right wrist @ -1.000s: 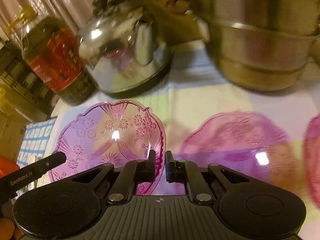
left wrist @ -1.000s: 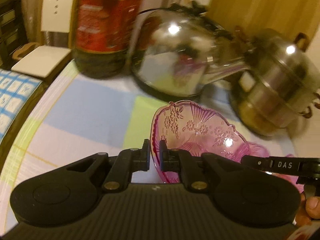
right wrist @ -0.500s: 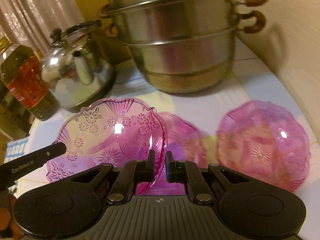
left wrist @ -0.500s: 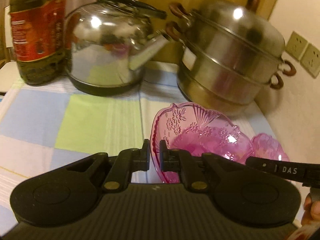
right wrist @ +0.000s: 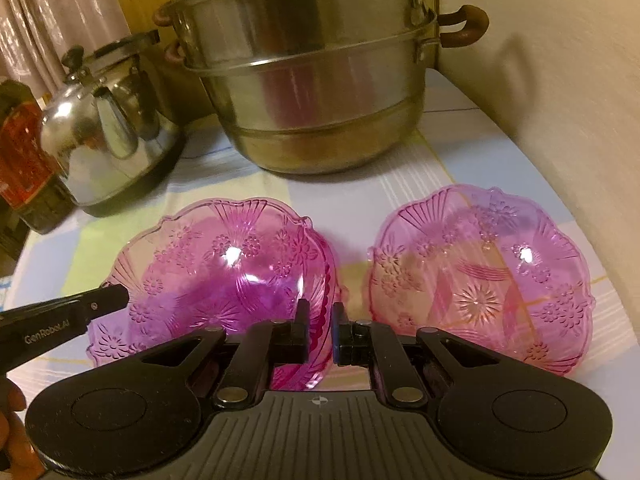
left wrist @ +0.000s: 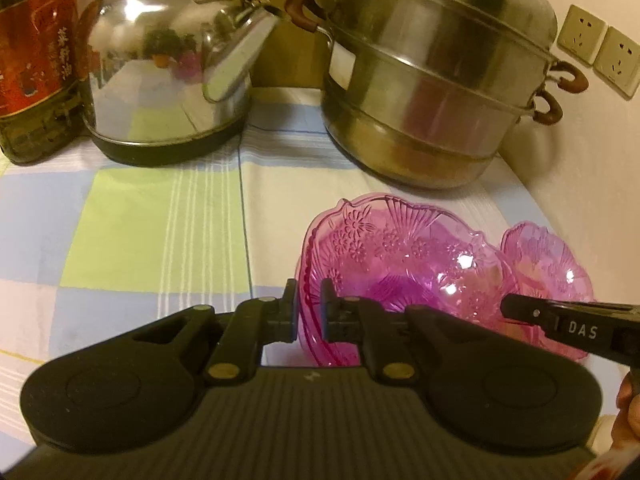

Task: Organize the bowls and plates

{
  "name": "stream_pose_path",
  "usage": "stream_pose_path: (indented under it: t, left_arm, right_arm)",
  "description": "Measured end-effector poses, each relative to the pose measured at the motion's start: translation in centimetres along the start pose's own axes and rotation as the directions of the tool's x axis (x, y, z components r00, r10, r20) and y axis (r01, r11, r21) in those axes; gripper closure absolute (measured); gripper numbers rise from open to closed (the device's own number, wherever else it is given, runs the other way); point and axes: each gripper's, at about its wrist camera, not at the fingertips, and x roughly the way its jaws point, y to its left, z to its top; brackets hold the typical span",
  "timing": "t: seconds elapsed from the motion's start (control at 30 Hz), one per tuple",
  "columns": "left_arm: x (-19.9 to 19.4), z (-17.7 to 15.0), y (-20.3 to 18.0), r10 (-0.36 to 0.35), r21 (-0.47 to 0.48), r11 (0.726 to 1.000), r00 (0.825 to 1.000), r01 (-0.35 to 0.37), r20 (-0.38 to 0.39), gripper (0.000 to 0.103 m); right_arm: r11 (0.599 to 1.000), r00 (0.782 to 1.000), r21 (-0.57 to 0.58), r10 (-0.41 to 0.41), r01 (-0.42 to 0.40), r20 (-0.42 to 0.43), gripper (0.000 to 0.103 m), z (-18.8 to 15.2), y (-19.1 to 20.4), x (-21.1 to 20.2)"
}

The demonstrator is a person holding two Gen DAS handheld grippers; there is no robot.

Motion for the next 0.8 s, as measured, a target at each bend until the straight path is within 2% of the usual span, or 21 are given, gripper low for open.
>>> stream_pose_path:
  t: [0.8]
  left_arm:
    - [1.1,-0.2,-0.6,0.011,0.038,0.999,1.000,-0.010,-0.020,0.091]
  right_arm:
    - [0.998,0.999,-0.058,-0.030,0.030,0.012,0.092,-0.4,-0.2,1.3]
